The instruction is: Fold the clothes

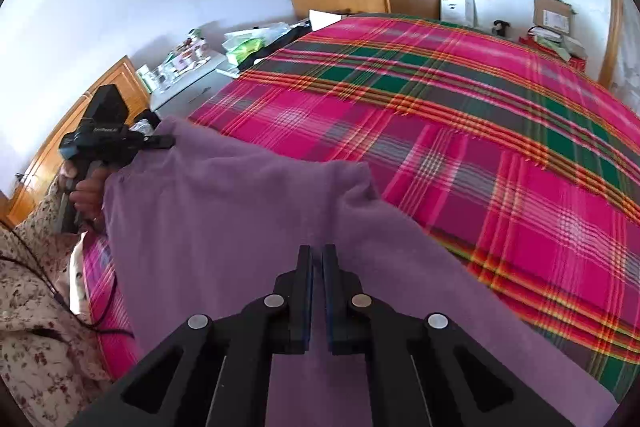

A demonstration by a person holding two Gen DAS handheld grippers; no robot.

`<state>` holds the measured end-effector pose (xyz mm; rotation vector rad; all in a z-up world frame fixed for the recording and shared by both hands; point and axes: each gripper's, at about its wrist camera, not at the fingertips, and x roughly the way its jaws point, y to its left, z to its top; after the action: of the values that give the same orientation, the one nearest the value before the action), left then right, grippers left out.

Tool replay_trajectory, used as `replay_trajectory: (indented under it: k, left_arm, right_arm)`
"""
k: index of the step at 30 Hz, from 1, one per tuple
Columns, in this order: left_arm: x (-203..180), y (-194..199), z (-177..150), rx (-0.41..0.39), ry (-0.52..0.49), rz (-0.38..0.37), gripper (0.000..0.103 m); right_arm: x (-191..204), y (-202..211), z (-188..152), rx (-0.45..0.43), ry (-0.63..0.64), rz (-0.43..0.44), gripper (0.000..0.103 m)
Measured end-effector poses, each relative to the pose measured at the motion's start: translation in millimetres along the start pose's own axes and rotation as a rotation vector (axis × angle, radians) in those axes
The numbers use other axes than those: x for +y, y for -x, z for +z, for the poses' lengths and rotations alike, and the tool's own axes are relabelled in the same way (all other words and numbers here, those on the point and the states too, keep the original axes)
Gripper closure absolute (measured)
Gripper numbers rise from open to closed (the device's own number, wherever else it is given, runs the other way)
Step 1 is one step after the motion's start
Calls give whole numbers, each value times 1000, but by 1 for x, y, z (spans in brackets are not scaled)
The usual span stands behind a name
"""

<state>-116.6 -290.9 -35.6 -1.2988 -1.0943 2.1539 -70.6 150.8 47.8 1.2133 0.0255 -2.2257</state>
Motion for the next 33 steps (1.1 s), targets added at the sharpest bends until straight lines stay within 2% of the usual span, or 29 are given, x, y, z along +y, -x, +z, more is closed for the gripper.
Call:
replay_trajectory:
  k: [2, 6, 9, 13, 14, 16, 17, 18, 19, 21, 25, 29, 31, 33]
  left_arm:
    - [0, 0, 0, -2, 6, 4, 87]
    - [0, 0, -1, -6, 18, 12, 87]
    - [-1, 1, -1, -10, 29, 30, 87]
    - [-3, 1, -1, -15, 32, 42, 87]
    - [-3, 1, -1, -15, 32, 44, 87]
    - [-4, 1, -1, -17, 33, 49, 87]
    - [-4, 1, -1, -18, 34, 52, 87]
    - [-4, 1, -1, -19, 34, 54, 87]
    - [-5, 0, -1, -20, 35, 57, 87]
    - [-5, 0, -1, -22, 36, 62, 87]
    - [-4, 0, -1, -25, 43, 56, 87]
    - [-3, 1, -1, -28, 51, 48, 87]
    - [-2, 1, -1, -29, 56, 43, 87]
    - [-1, 0, -1, -28, 60, 39, 87]
  right_arm:
    - [-2, 1, 3, -12, -5, -8, 97]
    - [-32, 0, 19, -40, -125, -6, 70]
    - [-53, -8, 30, -35, -197, 36, 69]
    - [-65, -26, 40, 1, -249, 165, 67]
    - [-64, -32, 42, 16, -253, 220, 67]
    - [-62, -40, 45, 32, -259, 269, 68]
    - [-62, -41, 46, 30, -257, 272, 72]
    - [-62, -43, 48, 29, -255, 275, 90]
    - [-61, -43, 49, 27, -253, 279, 99]
    - [-64, -39, 52, 3, -259, 286, 99]
    - [-70, -34, 63, -54, -275, 219, 100]
    - [-66, -56, 66, 10, -249, 98, 100]
    - [-66, -68, 63, 40, -261, 82, 100]
    - [-66, -67, 62, 30, -260, 85, 98]
